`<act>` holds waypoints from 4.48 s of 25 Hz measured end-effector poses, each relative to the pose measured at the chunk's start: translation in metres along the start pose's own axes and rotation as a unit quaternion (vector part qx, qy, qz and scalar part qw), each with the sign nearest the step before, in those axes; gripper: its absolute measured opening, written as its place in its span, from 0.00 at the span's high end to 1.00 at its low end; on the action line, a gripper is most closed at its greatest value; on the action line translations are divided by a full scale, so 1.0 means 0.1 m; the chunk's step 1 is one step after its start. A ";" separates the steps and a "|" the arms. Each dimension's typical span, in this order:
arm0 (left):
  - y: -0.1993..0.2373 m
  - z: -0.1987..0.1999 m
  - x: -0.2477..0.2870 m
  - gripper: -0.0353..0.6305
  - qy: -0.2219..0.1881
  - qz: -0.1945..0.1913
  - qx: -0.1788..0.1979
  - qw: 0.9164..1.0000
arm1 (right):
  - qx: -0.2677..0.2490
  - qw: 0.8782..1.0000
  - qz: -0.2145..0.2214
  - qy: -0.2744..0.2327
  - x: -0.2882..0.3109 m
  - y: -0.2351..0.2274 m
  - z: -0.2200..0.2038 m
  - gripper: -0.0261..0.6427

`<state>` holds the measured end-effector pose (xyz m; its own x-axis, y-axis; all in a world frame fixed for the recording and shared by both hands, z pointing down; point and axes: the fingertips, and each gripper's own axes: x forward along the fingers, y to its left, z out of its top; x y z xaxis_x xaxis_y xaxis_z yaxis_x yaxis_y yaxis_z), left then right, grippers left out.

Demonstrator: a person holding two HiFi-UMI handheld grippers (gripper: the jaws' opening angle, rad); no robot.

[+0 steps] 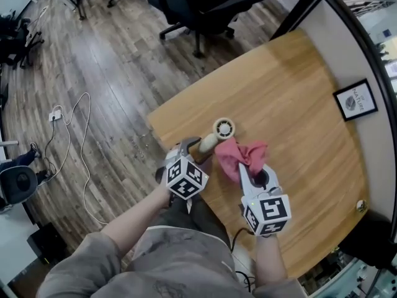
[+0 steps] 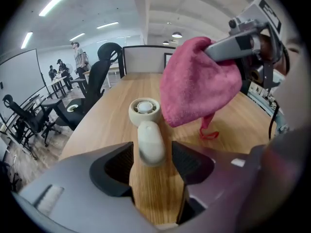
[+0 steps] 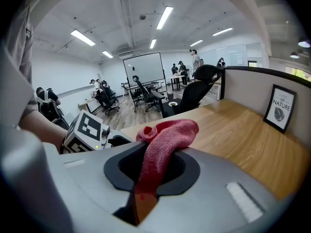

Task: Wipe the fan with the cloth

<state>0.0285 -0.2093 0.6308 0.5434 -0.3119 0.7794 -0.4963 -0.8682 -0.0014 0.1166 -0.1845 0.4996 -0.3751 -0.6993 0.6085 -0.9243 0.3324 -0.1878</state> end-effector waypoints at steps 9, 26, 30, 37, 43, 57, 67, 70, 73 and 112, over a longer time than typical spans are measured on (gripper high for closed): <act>0.16 -0.09 0.10 0.67 -0.007 -0.017 0.042 0.999 | 0.010 0.999 0.020 0.022 0.32 0.18 -0.11 0.87; 0.18 -0.11 0.15 0.67 -0.015 -0.074 0.083 0.994 | -0.136 0.974 0.107 0.145 1.34 0.83 -0.33 0.87; 0.19 -0.12 0.15 0.67 -0.017 -0.077 0.081 0.994 | -0.135 0.974 0.102 0.150 1.41 0.79 -0.34 0.87; 0.19 -0.13 0.13 0.67 -0.025 -0.079 0.080 0.993 | -0.165 0.979 -0.008 0.120 1.45 0.38 -0.11 0.87; 0.20 -0.15 0.14 0.67 -0.020 -0.079 0.080 0.993 | -0.126 0.982 -0.095 0.103 1.33 -0.25 0.04 0.88; 0.23 -0.15 0.14 0.68 -0.012 -0.088 0.069 0.994 | -0.165 0.976 0.025 0.137 1.18 0.36 -0.33 0.88; 0.24 -0.14 0.15 0.68 -0.018 -0.088 0.067 0.994 | -0.191 0.973 0.029 0.129 1.53 0.44 -0.17 0.87; 0.24 -0.13 0.15 0.68 -0.018 -0.091 0.068 0.993 | -0.190 0.975 -0.018 0.117 1.54 0.22 -0.04 0.87; 0.25 -0.15 0.13 0.68 -0.022 -0.088 0.064 0.994 | -0.200 0.971 -0.084 0.103 1.49 -0.05 0.08 0.87; 0.27 -0.15 0.12 0.69 -0.027 -0.119 0.060 0.991 | -0.089 0.982 -0.131 0.098 1.20 -0.54 -0.06 0.87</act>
<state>0.0114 -0.2307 0.6494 0.6730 -0.1095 0.7315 -0.2674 -0.9581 0.1026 0.1222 -0.2825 0.5870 -0.0887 -0.6454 0.7587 -0.9538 0.2745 0.1220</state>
